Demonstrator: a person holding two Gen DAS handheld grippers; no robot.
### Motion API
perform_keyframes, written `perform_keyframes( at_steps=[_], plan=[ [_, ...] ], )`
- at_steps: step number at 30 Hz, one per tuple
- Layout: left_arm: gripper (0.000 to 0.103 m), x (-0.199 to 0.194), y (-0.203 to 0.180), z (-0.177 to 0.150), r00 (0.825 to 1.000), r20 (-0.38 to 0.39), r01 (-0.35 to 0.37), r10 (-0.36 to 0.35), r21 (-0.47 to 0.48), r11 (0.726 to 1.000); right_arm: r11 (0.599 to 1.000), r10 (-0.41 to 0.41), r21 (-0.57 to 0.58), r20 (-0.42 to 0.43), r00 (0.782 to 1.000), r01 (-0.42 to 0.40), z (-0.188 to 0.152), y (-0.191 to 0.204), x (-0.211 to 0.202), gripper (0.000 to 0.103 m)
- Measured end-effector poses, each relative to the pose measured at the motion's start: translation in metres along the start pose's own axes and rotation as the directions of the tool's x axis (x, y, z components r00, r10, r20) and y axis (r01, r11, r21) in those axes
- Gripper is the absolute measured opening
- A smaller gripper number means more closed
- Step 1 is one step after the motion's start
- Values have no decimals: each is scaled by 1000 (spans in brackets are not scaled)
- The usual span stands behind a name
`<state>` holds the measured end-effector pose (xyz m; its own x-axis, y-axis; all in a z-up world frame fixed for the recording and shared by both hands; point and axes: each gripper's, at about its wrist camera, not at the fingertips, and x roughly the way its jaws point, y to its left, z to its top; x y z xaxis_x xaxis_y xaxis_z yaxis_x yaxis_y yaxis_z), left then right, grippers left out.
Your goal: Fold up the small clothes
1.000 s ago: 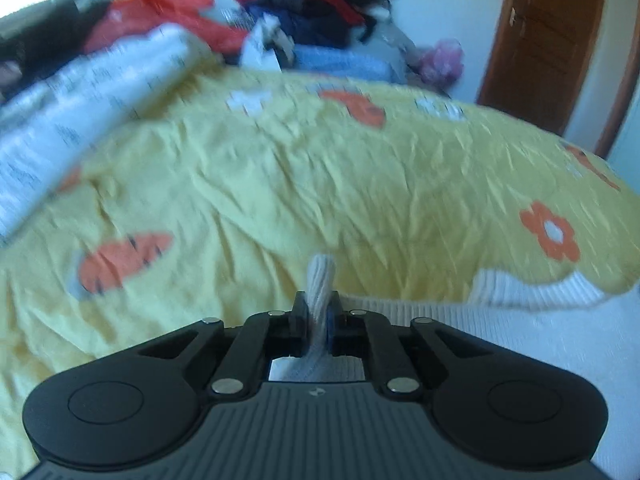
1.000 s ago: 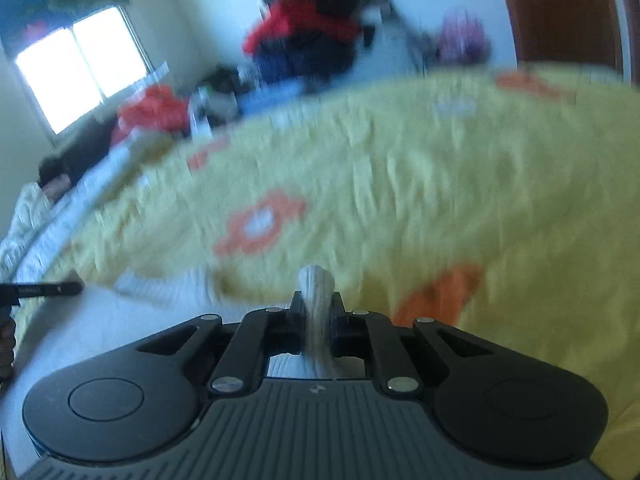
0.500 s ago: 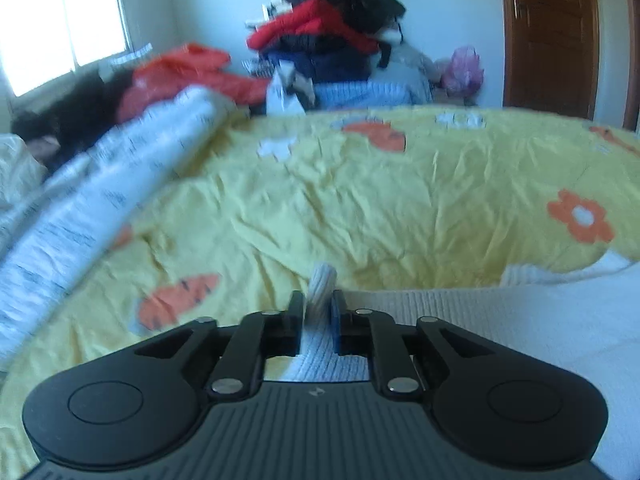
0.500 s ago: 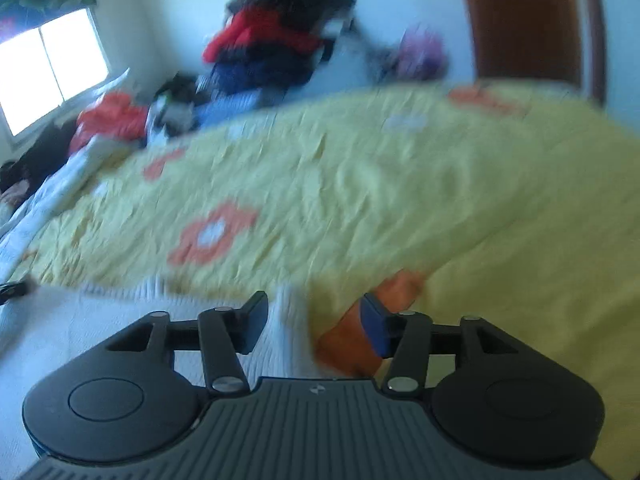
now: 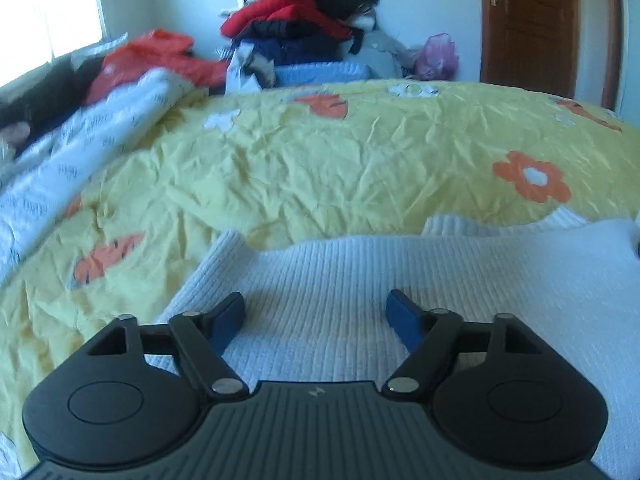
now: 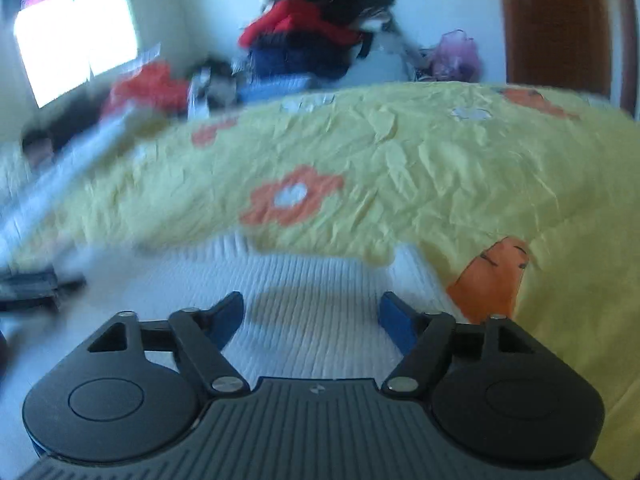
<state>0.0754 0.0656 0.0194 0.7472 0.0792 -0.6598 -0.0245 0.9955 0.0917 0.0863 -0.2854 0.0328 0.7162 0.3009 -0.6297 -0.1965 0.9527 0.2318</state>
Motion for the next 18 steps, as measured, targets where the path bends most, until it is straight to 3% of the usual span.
perform_keyframes(
  at_steps=[6,8,10,13,18],
  plan=[
    [79,-1,-1,0,1000,-3,0,0,-1,1000,997,-51,-67,-29,998,49,2,18,3,82],
    [79,-1,0,0,1000,-2,6,-6,-10,1000,992,-71,-99,22,997,73,2,35,-14,83],
    [79,3,-1,0,1000,-2,4,-4,-10,1000,992,21,-123,60,998,-14,5,55,-32,86],
    [79,4,0,1,1000,-2,6,-6,-12,1000,970,147,-201,46,988,-135,7,96,-34,88],
    [80,2,0,0,1000,-2,5,-5,-12,1000,942,169,-283,-58,984,-178,3,135,8,88]
  ],
)
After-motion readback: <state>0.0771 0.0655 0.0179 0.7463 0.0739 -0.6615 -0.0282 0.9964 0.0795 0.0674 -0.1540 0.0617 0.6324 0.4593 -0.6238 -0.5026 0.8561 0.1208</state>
